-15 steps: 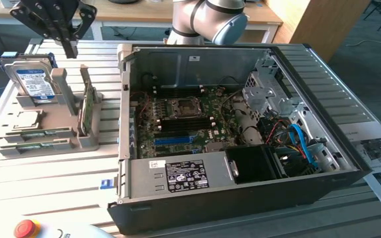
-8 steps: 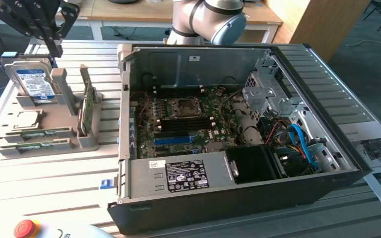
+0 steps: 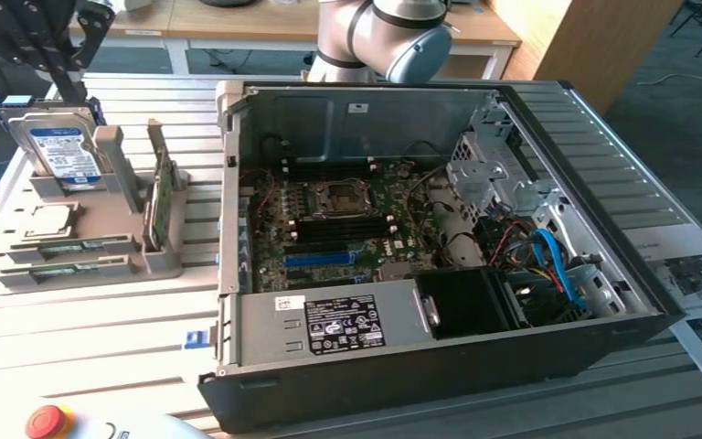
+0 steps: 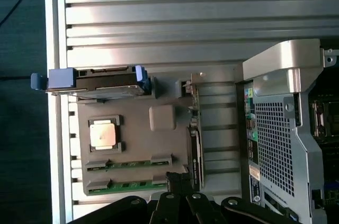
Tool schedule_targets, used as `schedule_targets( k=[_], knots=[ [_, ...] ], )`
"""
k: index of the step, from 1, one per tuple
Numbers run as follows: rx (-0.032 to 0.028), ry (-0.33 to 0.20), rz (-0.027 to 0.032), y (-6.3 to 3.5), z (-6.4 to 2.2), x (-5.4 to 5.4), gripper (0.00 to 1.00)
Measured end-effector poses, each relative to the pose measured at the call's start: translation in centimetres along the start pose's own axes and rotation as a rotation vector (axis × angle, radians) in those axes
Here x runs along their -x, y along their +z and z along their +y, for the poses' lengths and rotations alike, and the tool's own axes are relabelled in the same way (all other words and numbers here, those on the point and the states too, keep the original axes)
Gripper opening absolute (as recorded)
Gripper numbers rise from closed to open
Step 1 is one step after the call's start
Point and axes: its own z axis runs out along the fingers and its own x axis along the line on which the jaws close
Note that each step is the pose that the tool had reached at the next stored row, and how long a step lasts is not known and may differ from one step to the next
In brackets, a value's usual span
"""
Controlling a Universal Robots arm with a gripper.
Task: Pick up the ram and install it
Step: 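Reach for the ram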
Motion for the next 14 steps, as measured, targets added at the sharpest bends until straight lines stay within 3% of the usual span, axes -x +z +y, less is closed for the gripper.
schedule_targets(
  k=[10,14],
  knots=[
    [-0.0001,0.0,0.0001,-0.07,0.13,-3.6,0.1],
    [0.0,0.0,-0.0001,-0.07,0.13,-3.9,0.1]
  ],
)
